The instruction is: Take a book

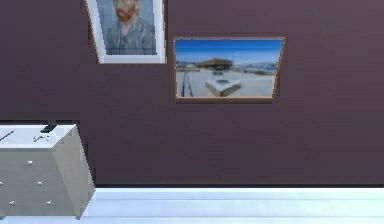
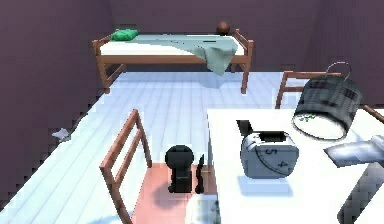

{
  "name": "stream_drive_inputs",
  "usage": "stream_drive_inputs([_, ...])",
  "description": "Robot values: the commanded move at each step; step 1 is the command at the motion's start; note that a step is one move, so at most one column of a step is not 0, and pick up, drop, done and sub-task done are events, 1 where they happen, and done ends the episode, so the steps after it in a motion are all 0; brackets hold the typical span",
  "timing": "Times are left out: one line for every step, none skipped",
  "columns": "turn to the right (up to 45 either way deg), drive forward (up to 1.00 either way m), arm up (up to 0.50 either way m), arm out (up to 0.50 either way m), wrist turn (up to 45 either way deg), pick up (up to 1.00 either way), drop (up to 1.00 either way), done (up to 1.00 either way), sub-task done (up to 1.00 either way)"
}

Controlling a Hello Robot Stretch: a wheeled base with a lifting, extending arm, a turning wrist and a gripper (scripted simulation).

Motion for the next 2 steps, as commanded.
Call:
stream_drive_inputs([0.0, 0.00, 0.50, 0.00, 0.0, 0.00, 0.00, 0.00, 0.00])
stream_drive_inputs([0.0, 0.00, 0.02, 0.00, 0.0, 0.00, 0.00, 0.00, 0.00])
